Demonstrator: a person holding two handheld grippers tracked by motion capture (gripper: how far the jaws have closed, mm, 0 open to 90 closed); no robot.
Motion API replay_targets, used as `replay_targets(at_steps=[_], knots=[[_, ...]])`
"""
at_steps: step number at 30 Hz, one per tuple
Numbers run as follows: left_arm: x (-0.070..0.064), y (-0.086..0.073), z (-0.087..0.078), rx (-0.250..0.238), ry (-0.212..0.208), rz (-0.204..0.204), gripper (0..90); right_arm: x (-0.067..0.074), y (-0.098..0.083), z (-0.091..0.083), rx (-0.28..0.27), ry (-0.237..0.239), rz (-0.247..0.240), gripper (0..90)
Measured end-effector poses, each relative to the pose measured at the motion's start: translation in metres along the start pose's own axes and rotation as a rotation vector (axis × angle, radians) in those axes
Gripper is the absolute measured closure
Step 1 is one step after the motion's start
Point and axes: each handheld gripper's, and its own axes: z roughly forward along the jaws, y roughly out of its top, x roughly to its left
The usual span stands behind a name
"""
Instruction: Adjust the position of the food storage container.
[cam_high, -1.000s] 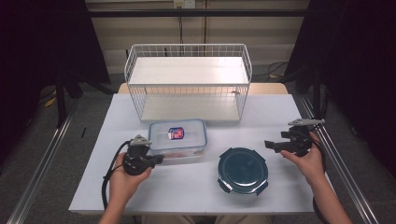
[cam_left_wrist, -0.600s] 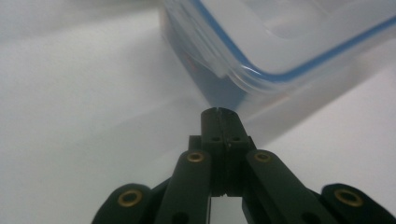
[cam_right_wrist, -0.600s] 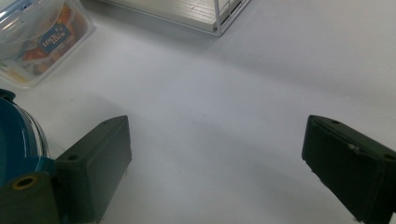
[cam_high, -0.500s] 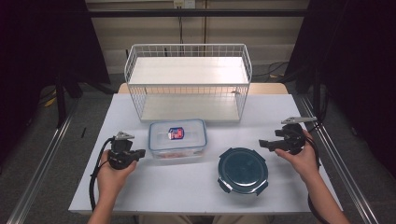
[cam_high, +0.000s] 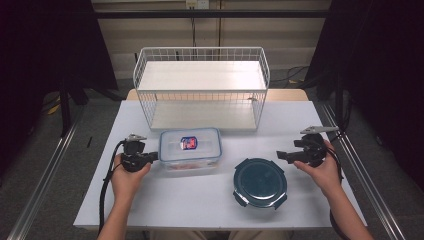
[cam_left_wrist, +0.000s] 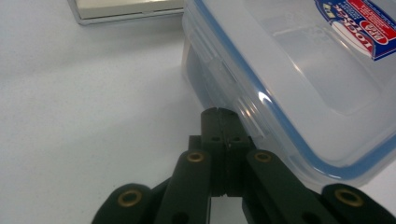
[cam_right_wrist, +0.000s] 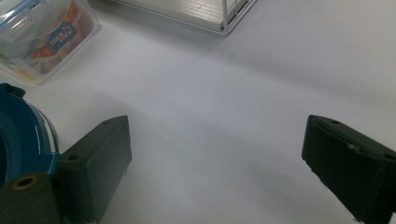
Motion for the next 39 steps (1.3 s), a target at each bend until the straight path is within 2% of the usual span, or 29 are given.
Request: replay_targets(at_steps=[6,10,12,13,15,17,18,19,21,23,25,26,28,31,32,35,38,39], knots=[[-0.002,0.006,0.008,-0.009,-0.031,-0.027,90.0,0.0,-0.001,-0.002,0.0,-0.004,0.002,7.9],[-0.007,0.015,0.015,0.009,-0.02,-0.009,90.0,0.0,-0.002,-0.004,0.002,-0.003,0.009,7.9],[-0.01,0.02,0.019,-0.01,-0.041,-0.019,90.0,-0.001,-0.001,-0.005,-0.001,-0.003,0.017,7.9],[-0.012,0.024,0.021,-0.004,-0.048,-0.007,90.0,-0.001,-0.001,-0.005,0.0,0.0,0.019,7.9],[-0.016,0.029,0.023,-0.013,-0.04,-0.001,90.0,-0.001,-0.001,-0.006,-0.006,0.006,0.027,7.9],[-0.017,0.03,0.023,-0.018,-0.045,-0.009,90.0,-0.001,0.0,-0.006,-0.006,0.008,0.024,7.9],[-0.014,0.032,0.022,-0.039,-0.057,-0.029,89.8,0.0,0.002,-0.006,-0.002,0.01,0.036,7.9],[-0.013,0.032,0.02,-0.042,-0.042,-0.036,88.3,0.0,0.003,-0.004,-0.006,0.015,0.031,7.9],[-0.01,0.032,0.015,-0.045,-0.012,-0.042,83.4,0.001,0.005,-0.003,0.002,0.028,0.038,7.9],[-0.007,0.032,0.008,-0.044,-0.009,-0.065,77.3,0.004,0.01,-0.001,0.014,0.034,0.034,7.9],[-0.006,0.032,0.0,-0.063,0.001,-0.079,68.7,0.008,0.016,0.0,0.007,0.042,0.028,7.9],[-0.006,0.032,-0.003,-0.081,0.004,-0.092,61.1,0.011,0.021,0.001,0.008,0.044,0.029,8.6],[-0.004,0.033,-0.007,-0.109,-0.032,-0.133,47.5,0.017,0.03,0.002,0.011,0.06,0.018,10.2],[-0.006,0.032,-0.009,-0.114,-0.061,-0.142,33.9,0.026,0.043,0.006,0.018,0.083,0.019,10.5],[-0.007,0.031,-0.009,-0.096,-0.077,-0.142,30.3,0.029,0.047,0.009,0.019,0.093,0.024,10.8],[-0.011,0.03,-0.008,-0.057,-0.108,-0.128,27.0,0.035,0.054,0.017,0.02,0.132,0.052,11.1],[-0.012,0.03,-0.006,-0.038,-0.14,-0.132,23.5,0.039,0.058,0.026,0.021,0.17,0.082,12.6],[-0.013,0.03,-0.005,-0.038,-0.135,-0.138,23.4,0.041,0.059,0.03,0.021,0.189,0.094,13.5]])
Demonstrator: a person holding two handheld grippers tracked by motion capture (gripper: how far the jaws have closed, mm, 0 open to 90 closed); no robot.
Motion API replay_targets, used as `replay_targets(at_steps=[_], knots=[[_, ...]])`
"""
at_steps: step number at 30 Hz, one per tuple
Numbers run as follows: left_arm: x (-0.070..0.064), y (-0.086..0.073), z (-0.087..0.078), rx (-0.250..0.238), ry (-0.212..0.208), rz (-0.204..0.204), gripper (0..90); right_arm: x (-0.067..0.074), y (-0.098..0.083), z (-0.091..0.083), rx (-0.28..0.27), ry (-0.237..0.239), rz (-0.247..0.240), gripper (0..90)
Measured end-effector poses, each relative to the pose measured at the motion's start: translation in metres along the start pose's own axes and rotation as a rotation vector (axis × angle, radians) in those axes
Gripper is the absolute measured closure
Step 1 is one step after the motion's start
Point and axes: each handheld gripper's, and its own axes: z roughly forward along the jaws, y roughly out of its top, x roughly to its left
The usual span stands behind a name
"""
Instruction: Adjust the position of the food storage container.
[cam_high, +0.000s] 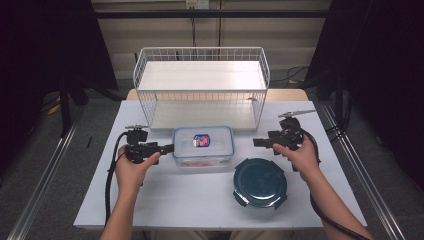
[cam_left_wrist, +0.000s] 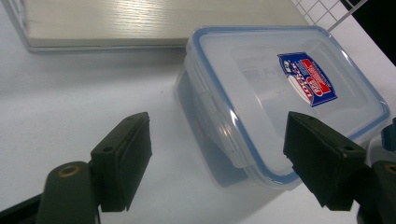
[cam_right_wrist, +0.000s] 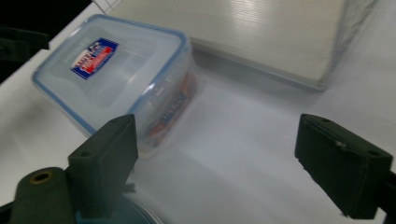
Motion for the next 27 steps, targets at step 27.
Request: replay_targets(at_steps=[27], knots=[[0.008,0.003,0.017,0.016,-0.07,-0.067,42.4,0.028,0.024,0.072,0.146,0.167,0.209,46.7]])
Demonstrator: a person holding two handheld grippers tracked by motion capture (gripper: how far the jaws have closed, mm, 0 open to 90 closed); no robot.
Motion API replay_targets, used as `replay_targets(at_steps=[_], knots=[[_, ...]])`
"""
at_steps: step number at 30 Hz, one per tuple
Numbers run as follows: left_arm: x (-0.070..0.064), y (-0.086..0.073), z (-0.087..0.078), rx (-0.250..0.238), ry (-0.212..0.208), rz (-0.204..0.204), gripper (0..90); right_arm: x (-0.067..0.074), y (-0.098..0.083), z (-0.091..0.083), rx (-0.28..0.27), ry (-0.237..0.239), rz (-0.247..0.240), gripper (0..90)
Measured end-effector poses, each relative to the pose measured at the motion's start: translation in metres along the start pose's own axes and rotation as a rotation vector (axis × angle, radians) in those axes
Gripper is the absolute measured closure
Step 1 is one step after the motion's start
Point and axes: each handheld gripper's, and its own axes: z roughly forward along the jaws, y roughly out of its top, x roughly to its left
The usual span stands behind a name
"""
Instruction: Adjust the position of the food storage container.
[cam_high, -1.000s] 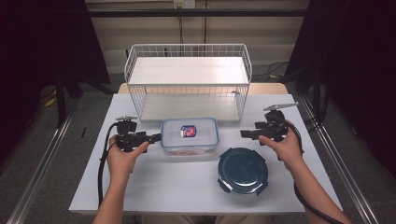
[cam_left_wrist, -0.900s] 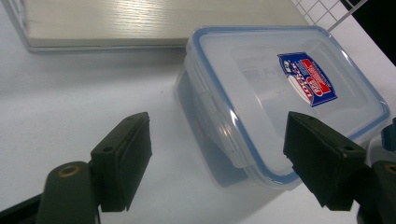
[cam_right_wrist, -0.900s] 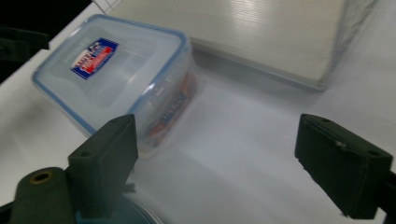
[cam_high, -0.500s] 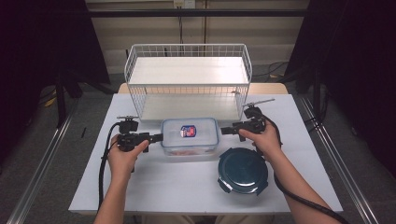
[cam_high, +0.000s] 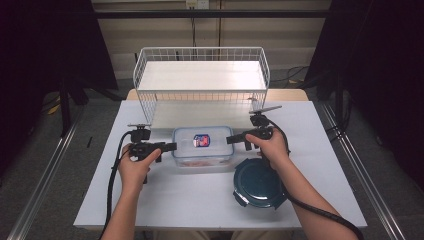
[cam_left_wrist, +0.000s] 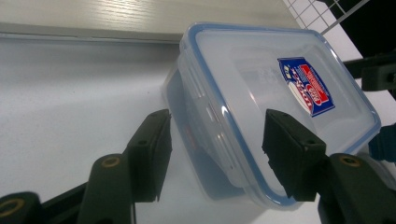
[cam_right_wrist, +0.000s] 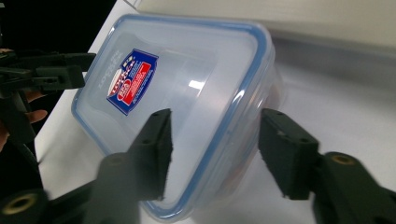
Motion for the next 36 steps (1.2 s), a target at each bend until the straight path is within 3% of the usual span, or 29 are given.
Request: replay_targets(at_steps=[5,6,8,12,18,21,31,33,36], knots=[[0.002,0.001,0.003,-0.021,-0.019,-0.021,47.6,0.001,0.001,0.0,0.015,-0.018,0.039,52.6],[0.003,0.002,0.004,-0.025,-0.027,-0.032,48.3,0.0,0.001,0.0,0.015,-0.014,0.078,56.1],[0.005,0.002,0.006,-0.027,-0.037,-0.029,48.4,-0.001,0.001,0.0,0.014,-0.014,0.106,57.1],[0.006,0.002,0.01,-0.025,-0.079,-0.066,50.3,-0.002,0.0,0.002,0.022,-0.008,0.134,56.4],[0.007,0.003,0.015,-0.018,-0.105,-0.109,50.4,-0.003,-0.002,0.005,0.022,0.014,0.188,54.8],[0.008,0.003,0.016,-0.016,-0.116,-0.138,50.2,-0.004,-0.001,0.007,0.027,0.018,0.191,52.6],[0.012,0.002,0.017,0.018,-0.12,-0.178,37.7,-0.006,0.001,0.01,0.038,0.013,0.213,45.9],[0.011,0.001,0.02,0.052,-0.14,-0.172,32.7,-0.008,0.001,0.01,0.03,0.013,0.21,43.8],[0.008,-0.001,0.029,0.08,-0.192,-0.205,28.5,-0.008,0.001,0.011,0.027,0.016,0.219,43.3]])
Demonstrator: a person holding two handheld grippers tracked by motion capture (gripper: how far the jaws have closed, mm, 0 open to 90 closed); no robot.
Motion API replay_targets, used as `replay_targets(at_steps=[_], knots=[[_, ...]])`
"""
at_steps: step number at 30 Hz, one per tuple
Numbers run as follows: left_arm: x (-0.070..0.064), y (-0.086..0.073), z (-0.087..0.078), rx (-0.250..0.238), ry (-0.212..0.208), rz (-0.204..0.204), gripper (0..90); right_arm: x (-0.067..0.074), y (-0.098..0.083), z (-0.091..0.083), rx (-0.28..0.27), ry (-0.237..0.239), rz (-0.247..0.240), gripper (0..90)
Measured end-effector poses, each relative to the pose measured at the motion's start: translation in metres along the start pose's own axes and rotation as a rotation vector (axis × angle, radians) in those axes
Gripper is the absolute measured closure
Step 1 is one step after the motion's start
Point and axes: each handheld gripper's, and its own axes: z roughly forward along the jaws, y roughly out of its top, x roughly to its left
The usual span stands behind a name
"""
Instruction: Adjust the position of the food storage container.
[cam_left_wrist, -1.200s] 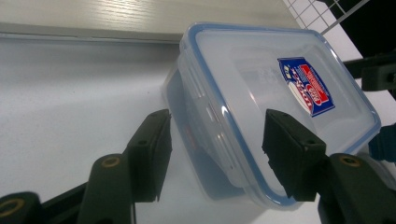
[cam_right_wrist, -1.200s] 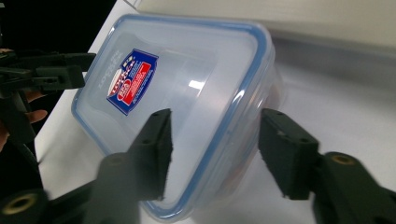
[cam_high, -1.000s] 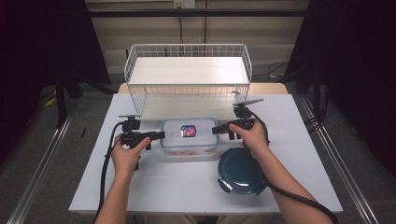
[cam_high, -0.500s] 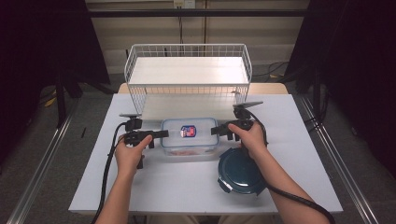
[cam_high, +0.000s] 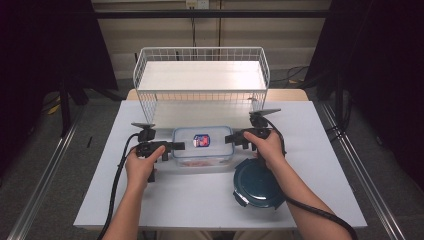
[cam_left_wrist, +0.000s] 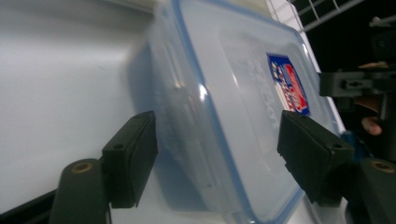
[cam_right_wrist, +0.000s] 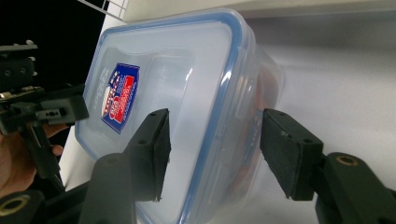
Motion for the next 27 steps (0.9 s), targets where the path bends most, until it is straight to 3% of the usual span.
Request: replay_targets(at_steps=[3,7,10,11,17,18,22,27], knots=[[0.0,0.0,0.0,-0.002,0.0,0.001,28.0,0.0,-0.001,-0.001,0.009,0.013,0.008,45.6],[0.0,0.0,-0.001,0.0,-0.005,-0.003,29.4,0.002,-0.003,0.003,0.024,0.011,-0.01,39.0],[0.0,0.0,-0.002,0.0,0.007,0.013,29.6,0.003,-0.004,0.005,0.019,0.015,0.008,38.0],[0.0,-0.001,-0.002,-0.006,0.004,-0.013,30.6,0.002,-0.004,0.007,0.019,0.029,0.03,38.2],[-0.002,-0.001,-0.005,-0.013,0.008,-0.036,35.4,0.003,-0.004,0.005,0.015,0.028,0.052,41.1],[-0.003,-0.001,-0.007,-0.017,0.017,-0.041,37.1,0.005,-0.004,0.002,0.021,0.028,0.075,42.8],[-0.007,-0.001,-0.012,-0.021,0.021,-0.051,40.7,0.009,-0.004,-0.001,0.017,0.024,0.082,44.9],[-0.01,-0.001,-0.02,-0.063,0.018,-0.05,44.6,0.013,-0.005,-0.007,-0.026,0.051,0.08,46.9]])
